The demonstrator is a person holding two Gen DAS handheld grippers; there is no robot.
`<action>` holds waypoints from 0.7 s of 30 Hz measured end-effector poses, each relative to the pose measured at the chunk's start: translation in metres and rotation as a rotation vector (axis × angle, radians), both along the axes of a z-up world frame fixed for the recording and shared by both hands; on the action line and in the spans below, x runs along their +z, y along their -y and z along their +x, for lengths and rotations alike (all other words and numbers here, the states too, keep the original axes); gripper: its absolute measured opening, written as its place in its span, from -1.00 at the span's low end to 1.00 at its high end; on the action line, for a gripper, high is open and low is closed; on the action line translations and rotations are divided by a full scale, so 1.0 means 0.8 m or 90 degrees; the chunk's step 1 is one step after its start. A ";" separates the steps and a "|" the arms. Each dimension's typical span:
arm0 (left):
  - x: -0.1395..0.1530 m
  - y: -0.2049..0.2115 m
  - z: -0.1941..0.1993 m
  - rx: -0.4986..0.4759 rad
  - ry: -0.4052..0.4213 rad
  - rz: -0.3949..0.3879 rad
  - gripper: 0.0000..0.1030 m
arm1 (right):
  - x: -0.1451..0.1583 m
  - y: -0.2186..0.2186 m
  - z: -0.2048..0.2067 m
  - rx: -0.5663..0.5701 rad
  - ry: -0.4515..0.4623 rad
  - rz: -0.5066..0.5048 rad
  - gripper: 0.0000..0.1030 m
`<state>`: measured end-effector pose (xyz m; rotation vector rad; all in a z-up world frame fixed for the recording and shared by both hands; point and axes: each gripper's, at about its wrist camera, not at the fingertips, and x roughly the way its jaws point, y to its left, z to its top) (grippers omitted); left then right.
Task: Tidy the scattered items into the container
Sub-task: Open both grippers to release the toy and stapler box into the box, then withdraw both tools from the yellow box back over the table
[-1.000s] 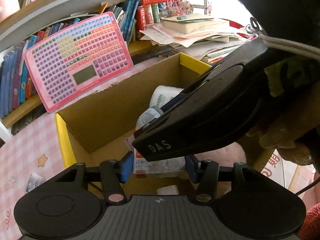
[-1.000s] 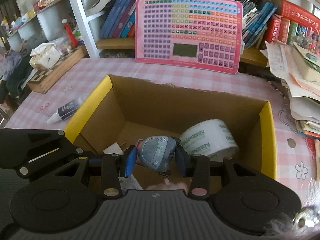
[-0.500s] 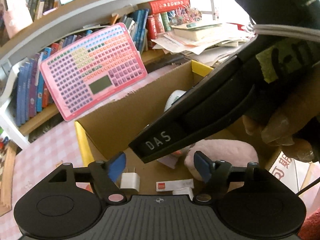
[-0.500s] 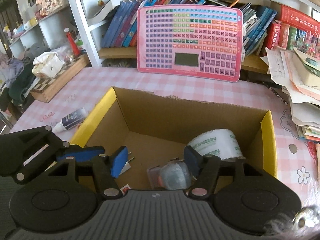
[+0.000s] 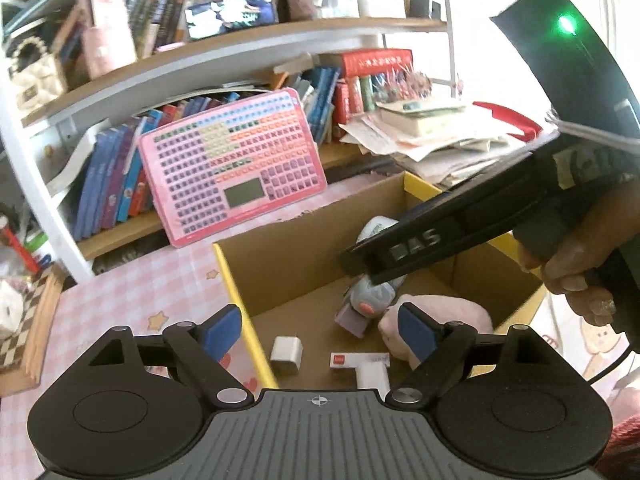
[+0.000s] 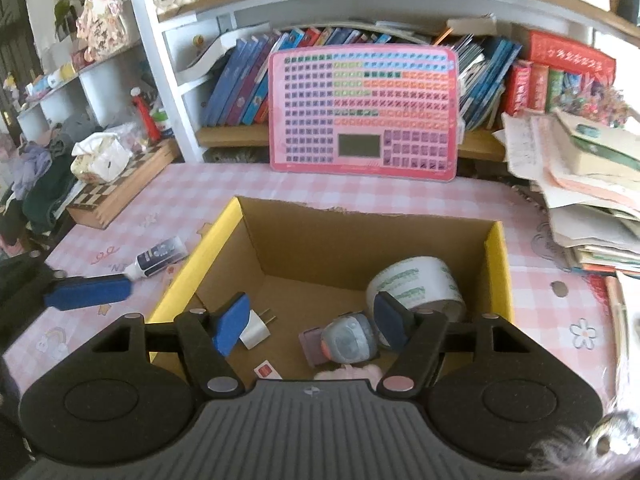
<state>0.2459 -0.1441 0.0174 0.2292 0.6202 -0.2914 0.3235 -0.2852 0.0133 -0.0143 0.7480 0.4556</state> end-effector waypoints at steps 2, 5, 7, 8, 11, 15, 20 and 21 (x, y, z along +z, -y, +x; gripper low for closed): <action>0.004 -0.009 -0.011 0.008 0.002 -0.012 0.71 | 0.006 0.006 -0.011 -0.016 0.012 0.003 0.31; 0.009 -0.023 -0.026 0.021 0.001 -0.027 0.72 | 0.012 0.014 -0.026 -0.040 0.020 0.004 0.31; 0.011 -0.033 -0.034 0.028 -0.002 -0.039 0.73 | 0.015 0.017 -0.036 -0.054 0.022 0.002 0.31; 0.011 -0.038 -0.037 0.031 -0.004 -0.046 0.74 | 0.016 0.018 -0.041 -0.060 0.023 0.001 0.31; 0.009 -0.048 -0.047 0.033 -0.007 -0.057 0.76 | 0.019 0.020 -0.055 -0.076 0.024 -0.004 0.31; 0.008 -0.057 -0.057 0.024 -0.007 -0.062 0.77 | 0.020 0.022 -0.074 -0.099 0.025 -0.010 0.31; 0.008 -0.067 -0.067 0.012 -0.004 -0.074 0.77 | 0.024 0.024 -0.098 -0.140 0.034 -0.020 0.31; 0.008 -0.070 -0.069 0.010 -0.003 -0.076 0.78 | 0.025 0.024 -0.102 -0.149 0.036 -0.020 0.31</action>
